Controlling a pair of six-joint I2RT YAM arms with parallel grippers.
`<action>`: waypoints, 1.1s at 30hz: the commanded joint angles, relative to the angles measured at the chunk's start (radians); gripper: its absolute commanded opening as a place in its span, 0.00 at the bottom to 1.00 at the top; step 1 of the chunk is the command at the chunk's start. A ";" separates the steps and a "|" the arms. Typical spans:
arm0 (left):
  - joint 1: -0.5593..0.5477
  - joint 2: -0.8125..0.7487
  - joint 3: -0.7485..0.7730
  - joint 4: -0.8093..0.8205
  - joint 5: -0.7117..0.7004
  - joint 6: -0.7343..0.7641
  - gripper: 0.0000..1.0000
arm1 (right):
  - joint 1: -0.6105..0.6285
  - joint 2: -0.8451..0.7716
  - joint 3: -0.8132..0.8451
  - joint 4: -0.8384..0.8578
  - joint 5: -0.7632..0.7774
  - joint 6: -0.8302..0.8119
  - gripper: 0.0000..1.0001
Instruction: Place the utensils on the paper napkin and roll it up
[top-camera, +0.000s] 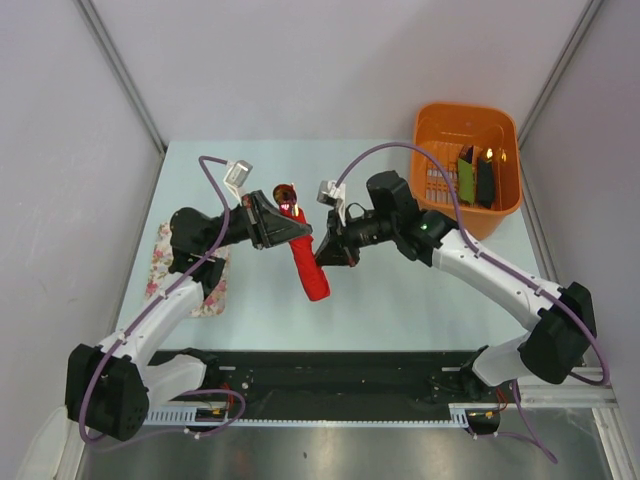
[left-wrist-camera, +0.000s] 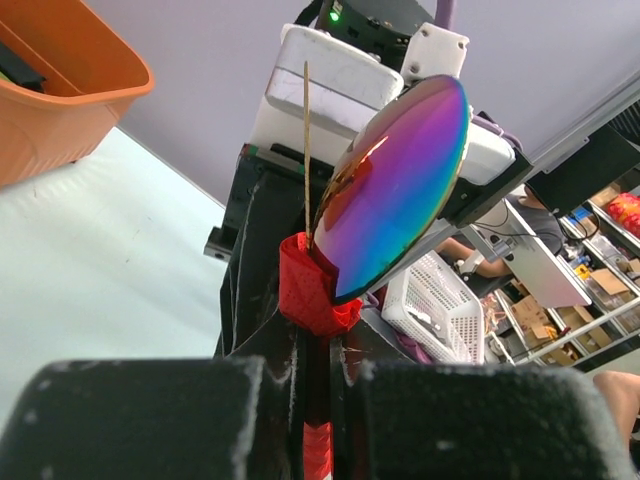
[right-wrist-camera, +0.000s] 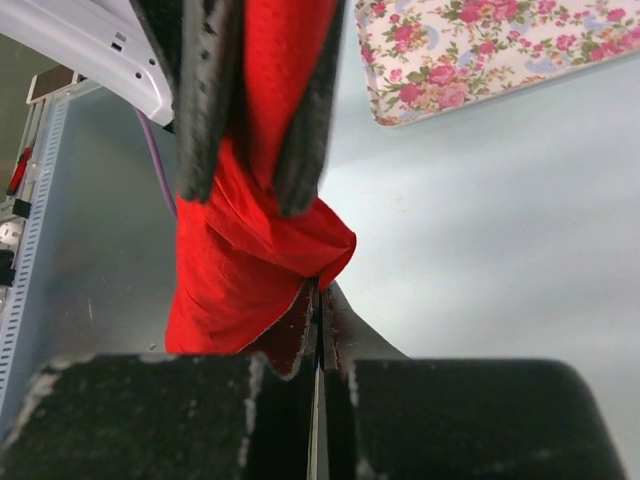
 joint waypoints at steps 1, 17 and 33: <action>-0.023 -0.022 0.035 0.056 -0.015 -0.036 0.00 | 0.027 0.012 -0.009 0.118 0.072 0.032 0.00; 0.060 0.001 0.161 -0.570 -0.375 0.378 0.00 | -0.230 -0.026 0.183 -0.151 0.471 0.130 0.42; 0.052 0.021 0.224 -0.694 -0.504 0.392 0.00 | 0.044 0.008 0.186 -0.060 0.433 0.204 0.57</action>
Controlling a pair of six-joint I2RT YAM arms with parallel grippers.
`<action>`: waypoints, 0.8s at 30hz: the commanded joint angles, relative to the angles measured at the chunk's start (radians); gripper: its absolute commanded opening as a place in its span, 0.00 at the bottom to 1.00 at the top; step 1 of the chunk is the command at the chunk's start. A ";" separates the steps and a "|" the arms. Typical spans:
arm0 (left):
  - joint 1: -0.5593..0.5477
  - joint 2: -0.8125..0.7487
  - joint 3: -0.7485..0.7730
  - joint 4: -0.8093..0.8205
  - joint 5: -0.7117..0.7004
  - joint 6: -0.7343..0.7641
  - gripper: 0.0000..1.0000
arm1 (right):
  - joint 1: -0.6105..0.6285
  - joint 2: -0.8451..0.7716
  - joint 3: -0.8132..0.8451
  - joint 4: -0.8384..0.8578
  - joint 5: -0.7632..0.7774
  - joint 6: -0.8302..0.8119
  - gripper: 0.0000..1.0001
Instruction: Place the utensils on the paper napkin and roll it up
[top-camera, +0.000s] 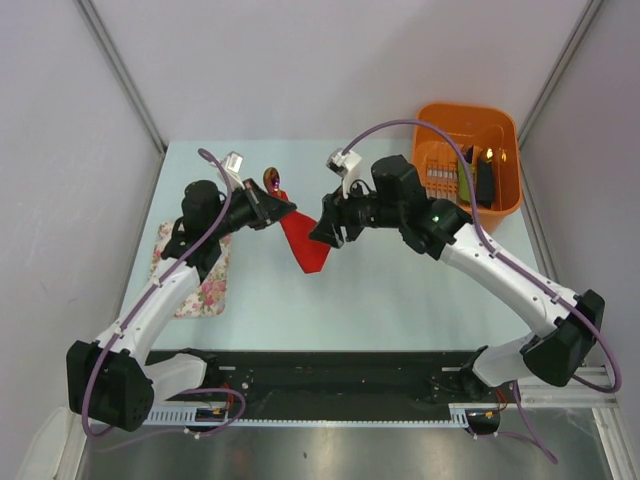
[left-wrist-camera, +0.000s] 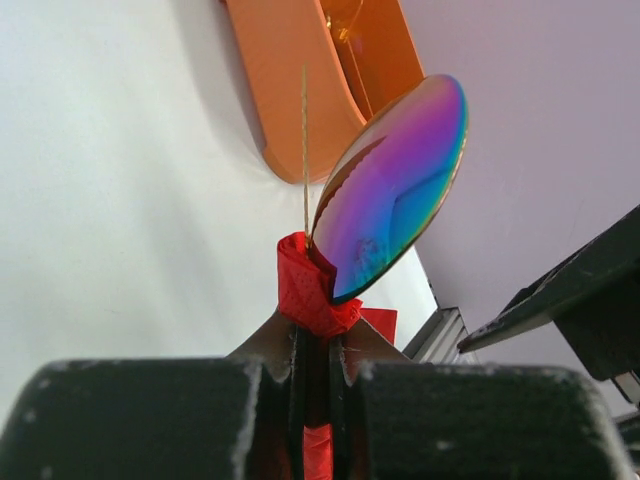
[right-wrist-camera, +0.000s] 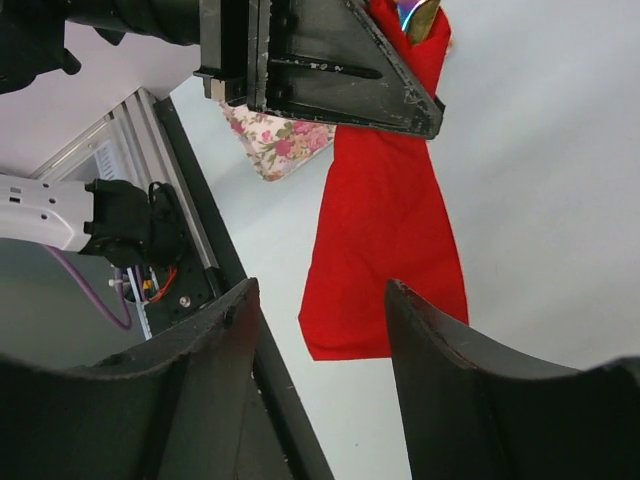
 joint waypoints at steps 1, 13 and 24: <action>-0.004 -0.031 0.059 0.027 -0.025 -0.007 0.00 | 0.028 0.042 0.010 0.069 0.018 0.030 0.57; -0.007 -0.061 0.011 0.210 0.136 -0.128 0.00 | 0.009 0.081 -0.061 0.153 -0.130 0.079 0.67; -0.007 -0.071 -0.024 0.352 0.254 -0.191 0.00 | -0.031 0.058 -0.119 0.273 -0.320 0.134 0.69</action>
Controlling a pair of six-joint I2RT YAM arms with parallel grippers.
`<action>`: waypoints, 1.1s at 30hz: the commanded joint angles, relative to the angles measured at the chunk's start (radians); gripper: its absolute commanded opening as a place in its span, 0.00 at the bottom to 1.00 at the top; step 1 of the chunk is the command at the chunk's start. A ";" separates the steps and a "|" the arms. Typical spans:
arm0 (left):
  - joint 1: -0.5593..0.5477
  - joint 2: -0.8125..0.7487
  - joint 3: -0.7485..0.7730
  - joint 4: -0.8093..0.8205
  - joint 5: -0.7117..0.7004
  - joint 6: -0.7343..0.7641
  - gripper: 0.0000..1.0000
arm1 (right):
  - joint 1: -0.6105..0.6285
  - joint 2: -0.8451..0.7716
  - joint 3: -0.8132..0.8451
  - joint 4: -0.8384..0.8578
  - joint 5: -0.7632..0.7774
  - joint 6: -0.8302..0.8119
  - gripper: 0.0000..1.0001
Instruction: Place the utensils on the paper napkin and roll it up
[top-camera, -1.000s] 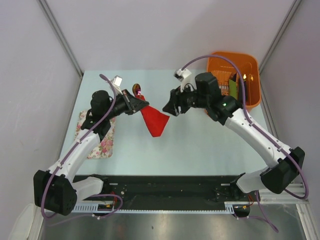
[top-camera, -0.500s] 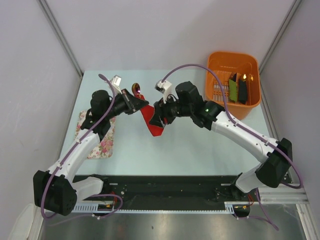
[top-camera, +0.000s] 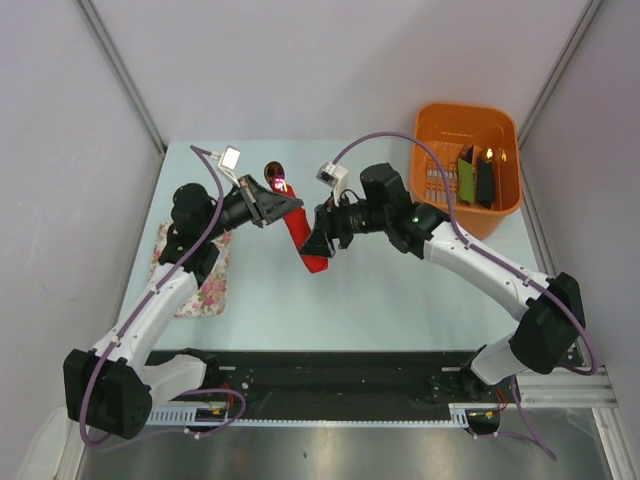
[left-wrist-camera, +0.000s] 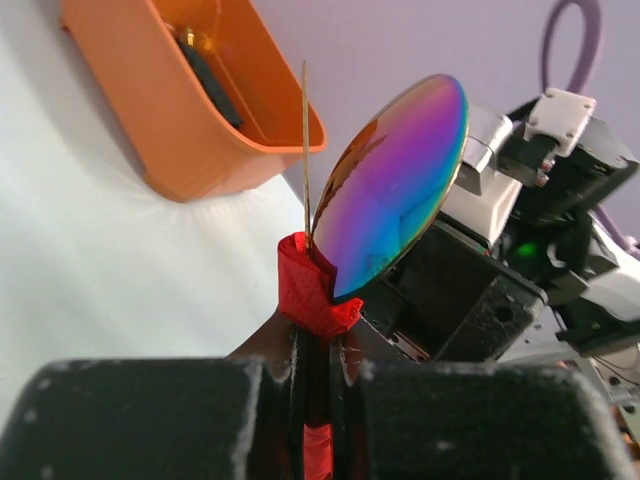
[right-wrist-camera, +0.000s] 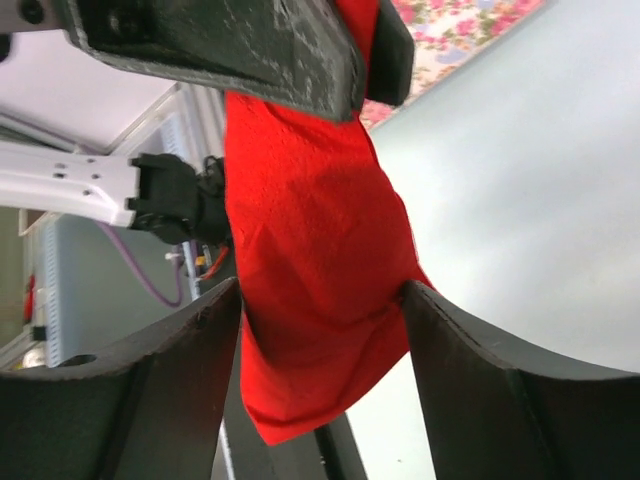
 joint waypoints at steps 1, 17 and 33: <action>-0.004 -0.032 -0.010 0.151 0.083 -0.079 0.00 | -0.015 -0.032 -0.014 0.123 -0.140 0.049 0.66; -0.004 -0.029 -0.030 0.352 0.152 -0.174 0.00 | -0.031 -0.049 -0.039 0.322 -0.334 0.296 0.17; 0.002 -0.091 -0.091 0.246 0.162 -0.102 0.89 | -0.091 -0.106 -0.019 0.437 -0.304 0.382 0.00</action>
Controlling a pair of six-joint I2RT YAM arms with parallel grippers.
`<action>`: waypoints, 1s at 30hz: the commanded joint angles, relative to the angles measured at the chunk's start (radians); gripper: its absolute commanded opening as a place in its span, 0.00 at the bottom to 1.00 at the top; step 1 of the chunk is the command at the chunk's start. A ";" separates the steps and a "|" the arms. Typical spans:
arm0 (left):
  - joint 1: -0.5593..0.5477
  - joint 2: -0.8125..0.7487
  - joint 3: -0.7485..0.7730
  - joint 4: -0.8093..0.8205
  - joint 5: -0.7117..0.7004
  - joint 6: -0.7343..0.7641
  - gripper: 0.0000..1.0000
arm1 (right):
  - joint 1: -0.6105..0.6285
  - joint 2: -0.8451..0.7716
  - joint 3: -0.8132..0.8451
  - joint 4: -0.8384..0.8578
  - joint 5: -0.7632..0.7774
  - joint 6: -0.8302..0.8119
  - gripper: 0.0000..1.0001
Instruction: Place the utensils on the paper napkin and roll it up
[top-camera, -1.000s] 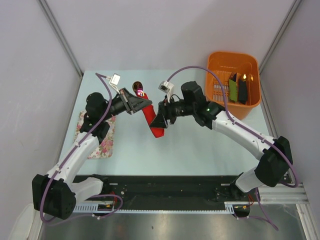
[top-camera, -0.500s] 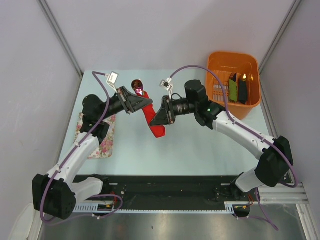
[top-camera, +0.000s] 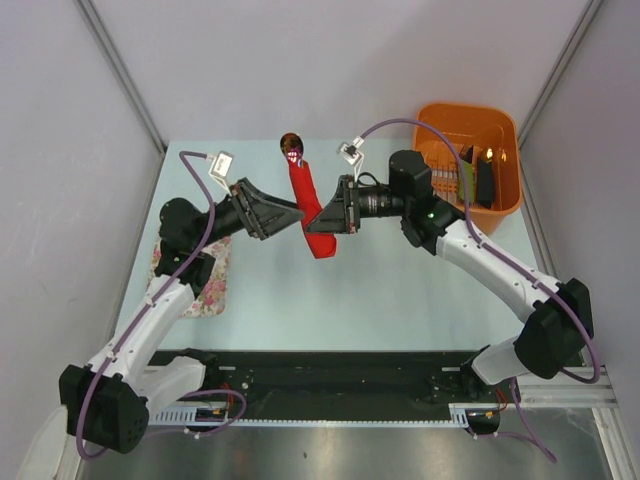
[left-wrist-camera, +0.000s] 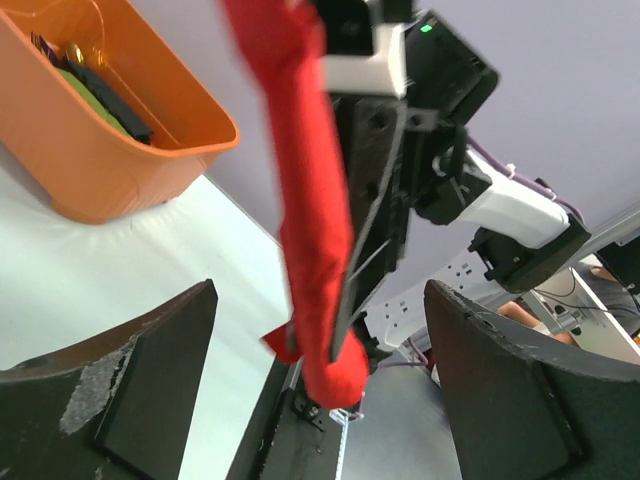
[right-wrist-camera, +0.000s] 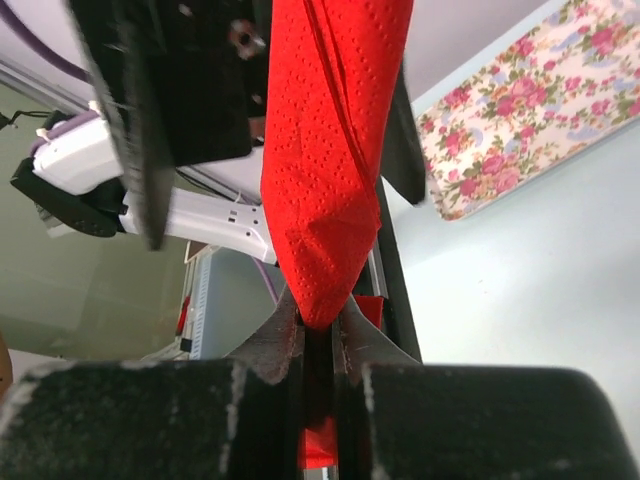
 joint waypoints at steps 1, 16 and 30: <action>-0.006 -0.021 -0.040 0.026 0.012 0.001 0.89 | 0.005 -0.075 0.027 0.119 0.001 0.023 0.00; -0.061 0.040 -0.043 0.204 -0.014 -0.133 0.67 | 0.031 -0.078 0.017 0.122 0.016 0.002 0.00; -0.075 0.062 -0.033 0.254 -0.032 -0.163 0.11 | 0.040 -0.067 0.015 0.116 0.022 -0.009 0.00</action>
